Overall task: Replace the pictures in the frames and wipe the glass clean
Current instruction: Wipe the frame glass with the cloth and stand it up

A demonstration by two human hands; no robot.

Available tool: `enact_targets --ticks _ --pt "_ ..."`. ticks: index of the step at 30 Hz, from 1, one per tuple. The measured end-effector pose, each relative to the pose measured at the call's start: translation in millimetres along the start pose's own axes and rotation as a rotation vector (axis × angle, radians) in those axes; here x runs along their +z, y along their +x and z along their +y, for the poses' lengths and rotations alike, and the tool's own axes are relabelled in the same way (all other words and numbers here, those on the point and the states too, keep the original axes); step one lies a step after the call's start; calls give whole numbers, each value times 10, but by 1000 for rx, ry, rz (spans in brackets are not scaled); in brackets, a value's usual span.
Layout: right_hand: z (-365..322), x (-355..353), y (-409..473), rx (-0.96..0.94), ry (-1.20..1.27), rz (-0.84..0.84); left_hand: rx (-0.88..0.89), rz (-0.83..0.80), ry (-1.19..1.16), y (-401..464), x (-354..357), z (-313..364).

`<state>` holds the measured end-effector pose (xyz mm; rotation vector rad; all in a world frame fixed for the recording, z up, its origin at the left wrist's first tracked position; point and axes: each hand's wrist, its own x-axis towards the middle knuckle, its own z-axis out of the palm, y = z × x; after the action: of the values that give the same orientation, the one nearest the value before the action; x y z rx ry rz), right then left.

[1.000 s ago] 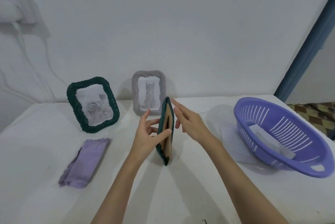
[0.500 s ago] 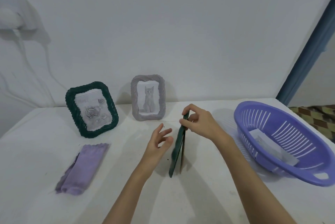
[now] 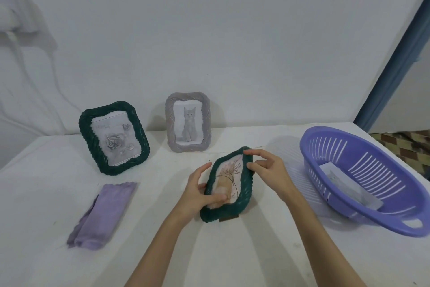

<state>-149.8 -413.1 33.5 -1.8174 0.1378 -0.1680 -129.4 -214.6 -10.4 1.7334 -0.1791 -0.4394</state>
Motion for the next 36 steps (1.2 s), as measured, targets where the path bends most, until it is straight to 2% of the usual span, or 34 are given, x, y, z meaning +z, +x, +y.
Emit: enact_targets --ticks 3,5,7,10,16,21,25,27,29,31,32,34,36 --pt "124 76 -21 19 40 -58 -65 18 124 33 -111 -87" --pt "216 140 -17 22 45 -84 -83 25 325 24 -155 -118" --pt "277 209 2 23 17 -109 -73 103 540 1 -189 -155" --pt "335 285 61 11 -172 -163 -32 207 730 -36 -246 -192" --pt "414 309 142 -8 -611 -262 10 257 943 -86 -305 -288" --pt "504 300 70 -38 -781 -285 19 245 991 -74 -317 -334" --pt "550 288 38 -57 -819 -259 18 231 981 -116 -396 -322" --pt "559 294 29 -60 -834 -264 40 398 933 -170 -593 -320" --pt "563 304 25 -53 -857 -271 9 683 888 -254 -883 -347" --pt "566 307 26 -52 -872 -271 -193 861 781 -389 -1185 -353" --pt "564 307 25 -53 -876 -271 -309 863 719 -441 -1308 -360" --pt "556 308 29 -43 -876 -275 -437 739 701 -498 -1465 -411" --pt "537 313 32 -26 -870 -287 -369 661 691 -534 -1522 -441"
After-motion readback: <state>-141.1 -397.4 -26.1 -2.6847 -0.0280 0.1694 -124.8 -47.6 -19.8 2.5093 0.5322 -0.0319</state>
